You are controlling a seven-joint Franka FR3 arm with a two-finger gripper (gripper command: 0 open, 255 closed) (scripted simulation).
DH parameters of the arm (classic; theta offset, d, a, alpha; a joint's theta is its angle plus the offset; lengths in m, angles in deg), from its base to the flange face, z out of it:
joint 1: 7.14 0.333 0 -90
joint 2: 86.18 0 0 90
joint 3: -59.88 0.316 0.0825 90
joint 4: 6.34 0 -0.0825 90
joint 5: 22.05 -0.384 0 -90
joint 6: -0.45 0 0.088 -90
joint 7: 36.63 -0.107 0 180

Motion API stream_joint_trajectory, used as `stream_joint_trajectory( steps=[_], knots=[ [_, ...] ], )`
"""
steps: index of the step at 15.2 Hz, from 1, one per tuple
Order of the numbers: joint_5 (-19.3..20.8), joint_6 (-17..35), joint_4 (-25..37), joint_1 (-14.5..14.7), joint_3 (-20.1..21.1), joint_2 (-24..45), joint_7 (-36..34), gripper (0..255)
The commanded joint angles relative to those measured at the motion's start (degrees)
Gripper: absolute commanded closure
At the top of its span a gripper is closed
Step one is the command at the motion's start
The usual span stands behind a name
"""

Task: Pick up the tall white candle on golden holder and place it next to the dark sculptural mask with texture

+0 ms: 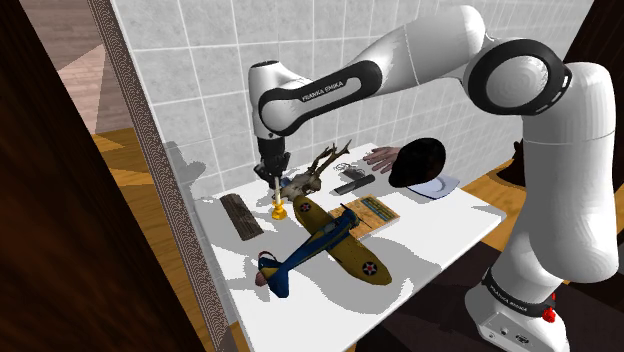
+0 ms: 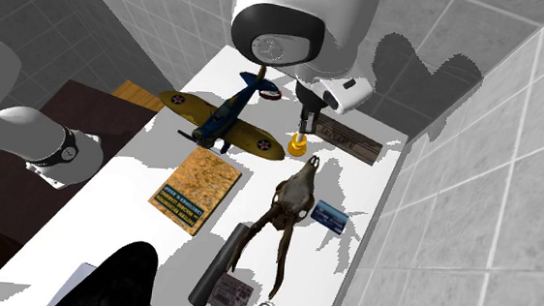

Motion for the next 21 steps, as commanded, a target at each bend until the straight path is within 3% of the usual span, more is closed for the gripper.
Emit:
stream_joint_trajectory(
  steps=[1,21],
  knots=[
    [-0.09,-1.36,0.92,0.01,0.05,-0.43,0.04,255],
    [-0.53,-16.0,13.87,0.29,0.33,-2.15,0.37,255]
  ],
)
